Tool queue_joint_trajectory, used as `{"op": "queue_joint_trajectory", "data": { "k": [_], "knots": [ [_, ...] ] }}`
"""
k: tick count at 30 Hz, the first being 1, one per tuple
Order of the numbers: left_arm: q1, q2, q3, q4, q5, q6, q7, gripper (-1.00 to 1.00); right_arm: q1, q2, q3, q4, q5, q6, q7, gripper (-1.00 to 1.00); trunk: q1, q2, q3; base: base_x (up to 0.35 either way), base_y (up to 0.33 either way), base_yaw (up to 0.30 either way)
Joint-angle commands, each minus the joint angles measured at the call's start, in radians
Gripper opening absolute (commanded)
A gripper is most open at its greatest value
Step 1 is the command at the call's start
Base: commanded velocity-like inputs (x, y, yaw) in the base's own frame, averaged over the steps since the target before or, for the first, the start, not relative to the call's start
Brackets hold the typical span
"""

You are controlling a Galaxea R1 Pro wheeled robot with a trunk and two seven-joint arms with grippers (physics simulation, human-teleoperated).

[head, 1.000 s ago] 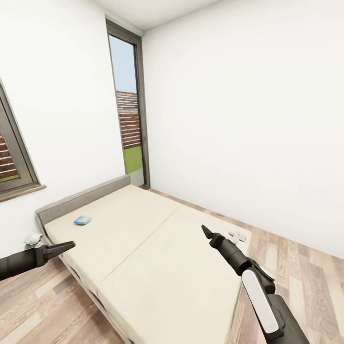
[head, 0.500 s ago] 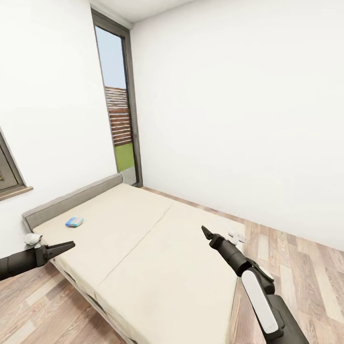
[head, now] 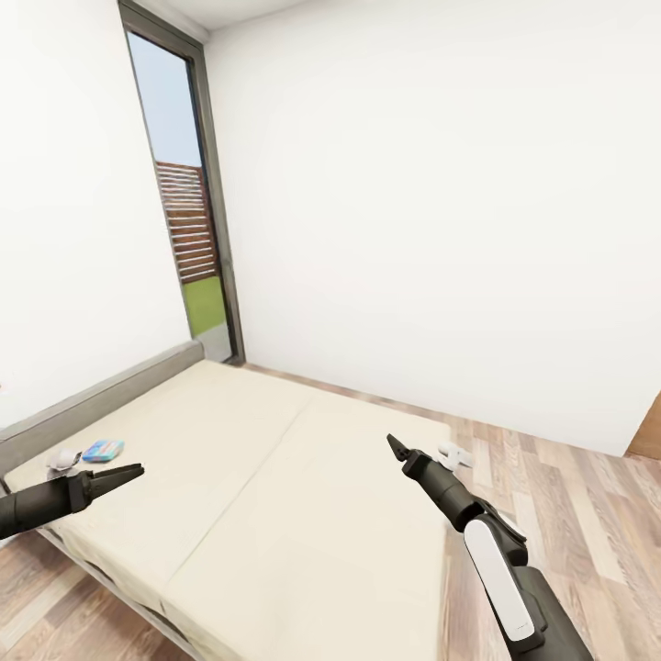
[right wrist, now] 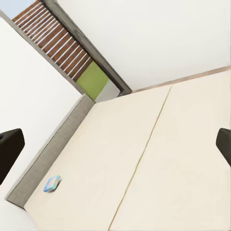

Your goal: Put all the toys in the child's room - the three board games (two on the bed and one on the table), the two jigsaw puzzles on the table, and the tennis ball on the table - inside the toy box on the table in the child's room.

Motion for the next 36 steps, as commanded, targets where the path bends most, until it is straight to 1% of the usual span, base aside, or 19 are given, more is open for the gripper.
{"op": "queue_joint_trajectory", "data": {
  "k": [1, 16, 24, 31, 36],
  "knots": [
    [0.000, 0.000, 0.000, 0.000, 0.000, 0.011, -0.004, 1.00, -0.001, 0.001, -0.001, 0.000, -0.006, 0.005, 0.001, 1.00, 0.001, -0.002, -0.001, 0.144, 0.050, -0.278],
    [0.000, 0.000, 0.000, 0.000, 0.000, 0.010, -0.005, 1.00, -0.001, 0.001, -0.001, 0.000, -0.004, 0.005, 0.001, 1.00, 0.001, -0.002, 0.003, 0.089, 0.013, -0.280],
    [0.000, 0.000, 0.000, 0.000, 0.000, 0.011, -0.006, 1.00, -0.001, 0.001, -0.001, 0.000, -0.004, 0.004, 0.001, 1.00, 0.001, -0.002, 0.005, 0.011, 0.170, -0.280],
    [0.001, 0.000, 0.000, 0.000, 0.000, 0.011, -0.007, 1.00, -0.001, 0.001, 0.000, 0.000, -0.004, 0.004, 0.001, 1.00, 0.001, -0.002, 0.008, 0.001, 0.080, -0.280],
    [0.001, 0.000, 0.000, 0.000, 0.000, 0.010, -0.006, 1.00, -0.001, 0.001, 0.000, 0.000, -0.004, 0.005, 0.001, 1.00, 0.001, -0.002, 0.010, 0.000, 0.199, -0.280]
  ]
}}
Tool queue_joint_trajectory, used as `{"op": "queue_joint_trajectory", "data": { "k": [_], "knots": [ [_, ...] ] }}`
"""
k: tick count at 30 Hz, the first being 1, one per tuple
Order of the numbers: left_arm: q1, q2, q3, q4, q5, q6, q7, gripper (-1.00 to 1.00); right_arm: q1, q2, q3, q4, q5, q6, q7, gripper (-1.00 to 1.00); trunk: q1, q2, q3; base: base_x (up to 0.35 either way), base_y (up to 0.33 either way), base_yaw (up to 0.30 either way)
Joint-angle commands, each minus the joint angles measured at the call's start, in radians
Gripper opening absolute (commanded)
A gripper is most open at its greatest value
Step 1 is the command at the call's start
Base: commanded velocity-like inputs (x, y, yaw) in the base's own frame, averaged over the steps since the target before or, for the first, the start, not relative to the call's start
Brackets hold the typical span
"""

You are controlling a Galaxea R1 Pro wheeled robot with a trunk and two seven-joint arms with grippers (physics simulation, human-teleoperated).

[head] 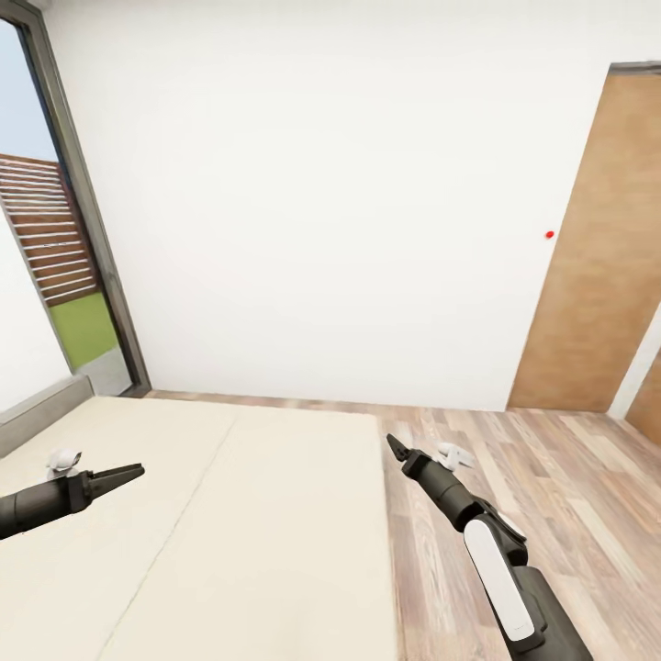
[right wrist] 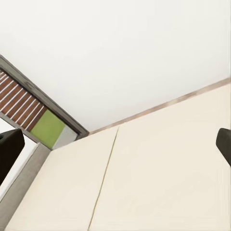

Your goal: Put all the toys in the child's room - the three board games (two on the bed and one on the table), the two jigsaw puzzles on the table, and the tennis ball on the table - inside the toy box on the table in the child's room.

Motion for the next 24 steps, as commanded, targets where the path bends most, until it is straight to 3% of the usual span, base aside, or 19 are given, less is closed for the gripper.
{"op": "queue_joint_trajectory", "data": {
  "k": [1, 17, 24],
  "knots": [
    [0.000, 0.000, 0.000, 0.000, 0.000, 0.011, -0.004, 1.00, 0.000, 0.001, -0.001, 0.000, -0.006, 0.005, 0.001, 1.00, 0.000, -0.001, 0.000, 0.000, 0.246, -0.280],
    [0.001, 0.000, 0.000, 0.000, 0.001, 0.011, -0.004, 1.00, 0.000, 0.001, -0.001, 0.000, -0.006, 0.004, 0.001, 1.00, 0.000, -0.001, 0.006, 0.000, 0.241, -0.275],
    [0.000, 0.001, 0.000, 0.000, 0.000, 0.011, -0.004, 1.00, 0.000, 0.001, -0.001, -0.002, -0.006, 0.001, 0.000, 1.00, 0.000, -0.001, 0.006, 0.000, 0.280, -0.098]
  ]
}}
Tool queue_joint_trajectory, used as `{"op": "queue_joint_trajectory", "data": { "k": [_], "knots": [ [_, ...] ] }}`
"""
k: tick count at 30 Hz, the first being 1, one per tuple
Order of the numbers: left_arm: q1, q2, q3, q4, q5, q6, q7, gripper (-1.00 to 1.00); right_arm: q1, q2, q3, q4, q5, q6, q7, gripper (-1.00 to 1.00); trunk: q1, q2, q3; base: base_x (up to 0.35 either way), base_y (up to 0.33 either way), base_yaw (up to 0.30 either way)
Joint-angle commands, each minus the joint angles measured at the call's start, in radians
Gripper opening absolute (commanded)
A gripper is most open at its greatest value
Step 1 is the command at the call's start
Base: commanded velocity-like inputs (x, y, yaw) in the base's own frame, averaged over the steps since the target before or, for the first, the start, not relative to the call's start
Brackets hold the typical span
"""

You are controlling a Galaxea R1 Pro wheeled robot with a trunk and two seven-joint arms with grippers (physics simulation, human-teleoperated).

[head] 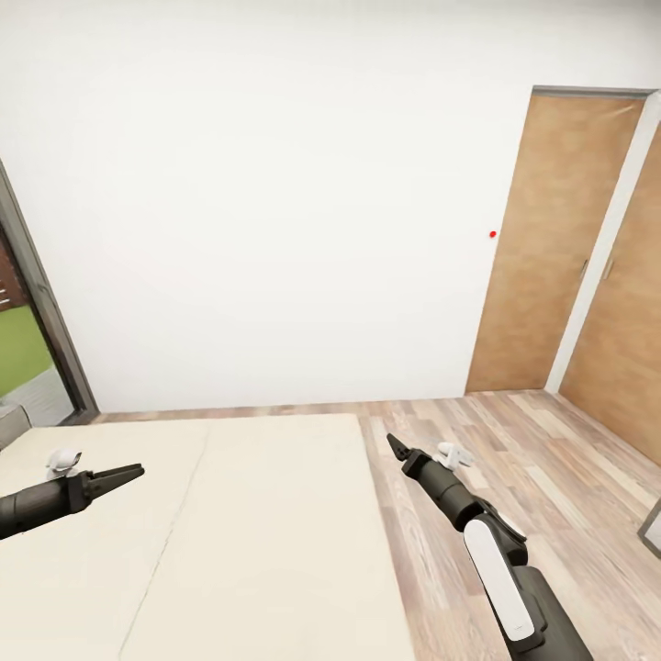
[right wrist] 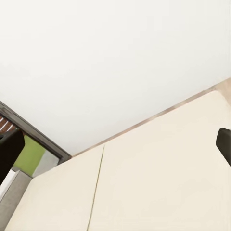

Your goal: Put all the toys in the child's room - the three board games (two on the bed and one on the table), the two jigsaw puzzles on the table, and the tennis ball on the table - inside the toy box on the table in the child's room.

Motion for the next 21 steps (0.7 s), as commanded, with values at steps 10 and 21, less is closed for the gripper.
{"op": "queue_joint_trajectory", "data": {
  "k": [10, 21],
  "knots": [
    [0.000, 0.000, 0.000, 0.001, 0.001, 0.012, -0.003, 1.00, 0.000, 0.001, -0.001, -0.001, -0.005, 0.003, 0.001, 1.00, 0.000, -0.001, 0.000, 0.000, 0.283, -0.006],
    [0.000, 0.000, 0.000, 0.001, 0.001, 0.011, -0.004, 1.00, 0.000, 0.001, 0.000, -0.001, -0.004, 0.002, 0.001, 1.00, 0.000, -0.001, 0.000, -0.029, 0.283, 0.149]
  ]
}}
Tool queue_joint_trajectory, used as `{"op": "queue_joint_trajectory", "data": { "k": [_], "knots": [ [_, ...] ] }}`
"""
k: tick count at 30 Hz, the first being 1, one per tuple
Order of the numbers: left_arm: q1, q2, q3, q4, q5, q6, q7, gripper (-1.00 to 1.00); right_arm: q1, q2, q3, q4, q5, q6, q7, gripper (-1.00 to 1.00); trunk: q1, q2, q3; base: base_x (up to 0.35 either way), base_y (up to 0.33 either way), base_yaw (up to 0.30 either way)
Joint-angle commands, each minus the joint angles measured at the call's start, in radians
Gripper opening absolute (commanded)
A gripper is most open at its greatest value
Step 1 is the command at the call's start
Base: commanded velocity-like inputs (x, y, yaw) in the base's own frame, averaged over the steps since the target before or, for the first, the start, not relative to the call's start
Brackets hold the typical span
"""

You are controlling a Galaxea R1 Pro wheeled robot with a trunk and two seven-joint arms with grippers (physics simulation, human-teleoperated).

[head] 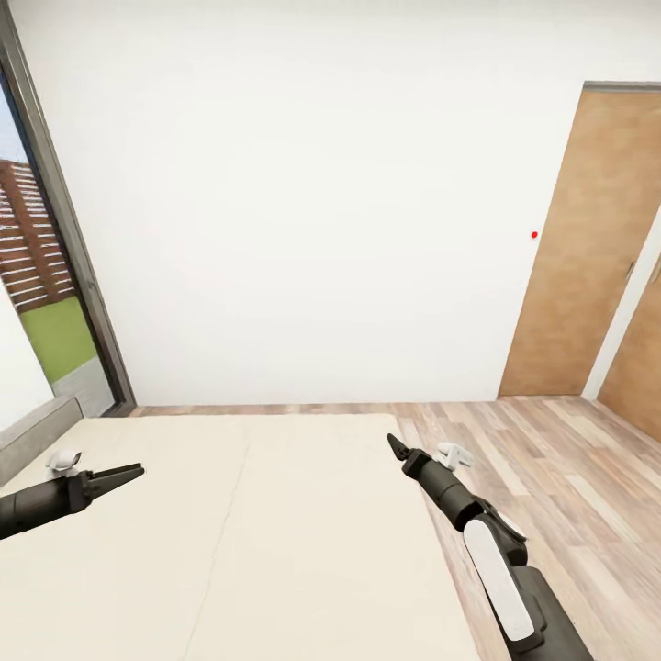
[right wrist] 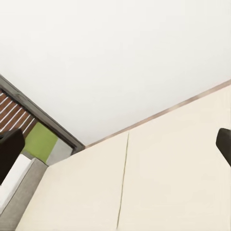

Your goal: Put all the toys in the child's room - the three board games (two on the bed and one on the table), the two jigsaw puzzles on the table, and the tennis ball on the table - inside the toy box on the table in the child's room.

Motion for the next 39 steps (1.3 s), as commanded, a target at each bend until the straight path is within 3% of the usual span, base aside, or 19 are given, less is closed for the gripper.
{"op": "queue_joint_trajectory", "data": {
  "k": [1, 39],
  "knots": [
    [0.000, 0.000, 0.000, 0.001, 0.000, 0.011, -0.004, 1.00, 0.000, 0.001, -0.001, -0.001, -0.006, 0.005, 0.001, 1.00, 0.000, -0.001, 0.000, -0.012, 0.283, 0.047],
    [0.000, 0.000, 0.000, 0.001, -0.001, 0.011, -0.002, 1.00, 0.000, 0.002, -0.002, 0.000, -0.003, 0.005, 0.001, 1.00, 0.000, -0.001, 0.000, -0.001, 0.283, 0.004]
  ]
}}
